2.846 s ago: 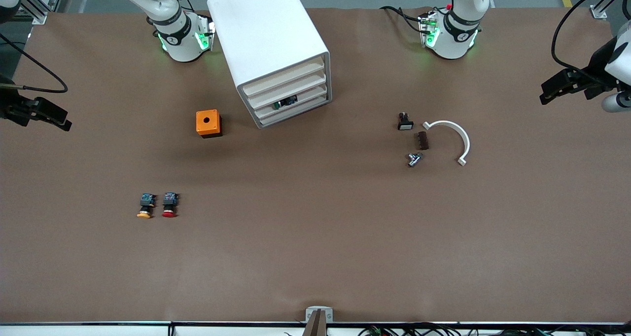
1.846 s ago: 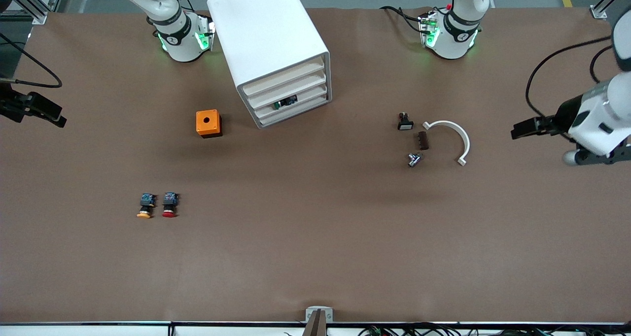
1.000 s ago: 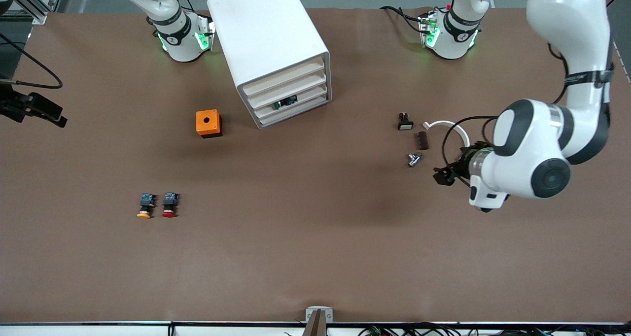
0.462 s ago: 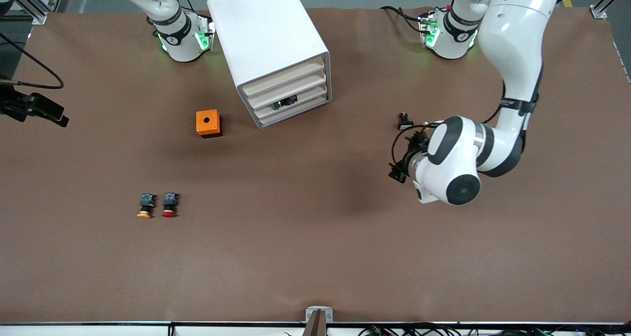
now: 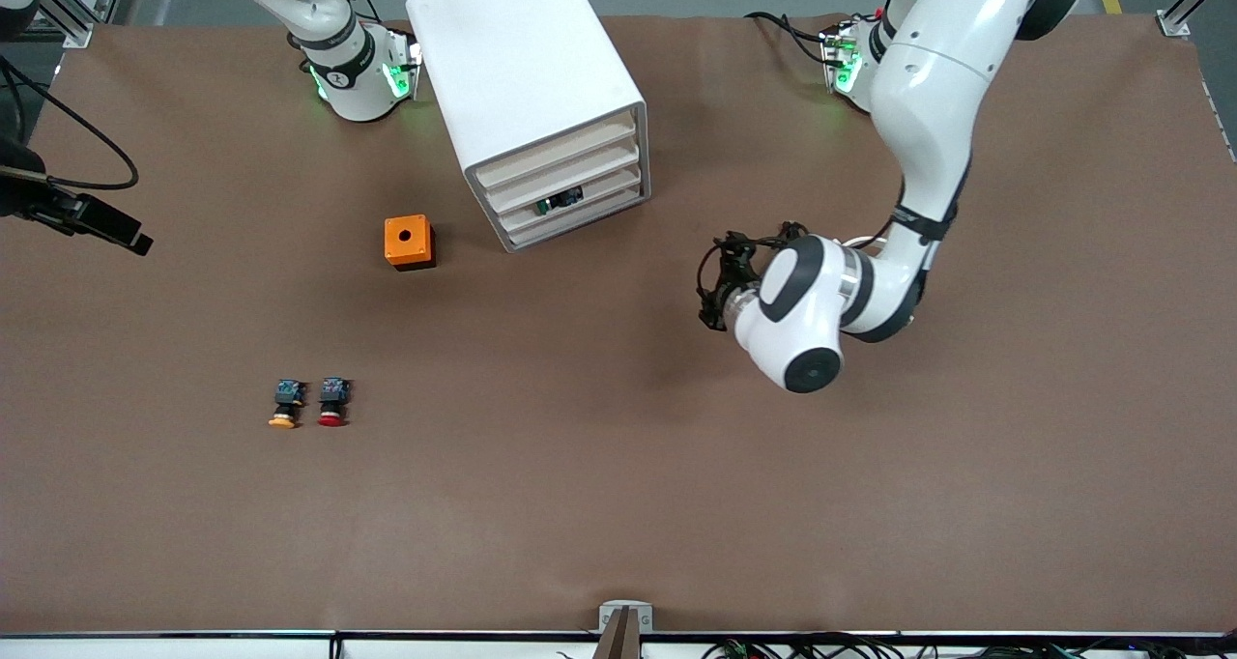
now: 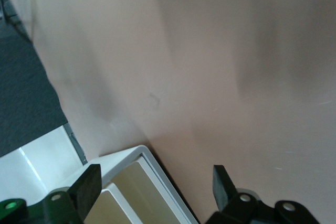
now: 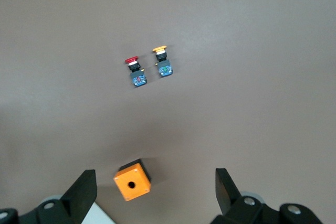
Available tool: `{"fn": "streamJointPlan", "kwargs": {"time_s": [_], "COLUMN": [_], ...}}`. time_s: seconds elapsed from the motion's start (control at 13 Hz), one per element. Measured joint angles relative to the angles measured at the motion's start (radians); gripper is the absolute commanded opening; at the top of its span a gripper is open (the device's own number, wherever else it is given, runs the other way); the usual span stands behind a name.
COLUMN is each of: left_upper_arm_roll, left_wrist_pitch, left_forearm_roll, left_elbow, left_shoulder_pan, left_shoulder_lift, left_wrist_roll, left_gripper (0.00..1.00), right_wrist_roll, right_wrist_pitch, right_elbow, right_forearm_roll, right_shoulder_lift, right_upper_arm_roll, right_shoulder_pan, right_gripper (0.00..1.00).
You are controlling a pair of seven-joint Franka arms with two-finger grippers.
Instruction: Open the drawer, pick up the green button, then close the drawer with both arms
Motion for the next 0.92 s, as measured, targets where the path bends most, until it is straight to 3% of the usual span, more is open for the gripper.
{"fn": "streamJointPlan", "kwargs": {"time_s": [0.23, 0.46, 0.85, 0.92], "left_upper_arm_roll": [0.001, 0.003, 0.003, 0.003], "left_wrist_pitch": [0.038, 0.040, -0.026, -0.039], "left_forearm_roll": [-0.060, -0.190, -0.344, -0.364], "left_elbow": [0.001, 0.001, 0.001, 0.000], "left_shoulder_pan": [-0.084, -0.095, -0.097, -0.104], "left_shoulder_lift": [0.039, 0.067, 0.103, 0.108], "left_wrist_roll": [-0.198, -0.327, -0.404, -0.415], "left_gripper": [0.92, 0.82, 0.72, 0.66], "right_wrist_roll": [0.191, 0.379, 0.567, 0.595], "right_wrist_pitch": [-0.029, -0.051, -0.085, -0.090], "right_elbow": [-0.002, -0.003, -0.004, -0.004], "right_forearm_roll": [0.035, 0.076, 0.145, 0.160], "right_shoulder_lift": [0.004, 0.014, 0.048, 0.056], "right_upper_arm_roll": [0.029, 0.072, 0.111, 0.115], "right_shoulder_pan": [-0.001, -0.001, -0.001, -0.001], "right_gripper": [1.00, 1.00, 1.00, 1.00]}}
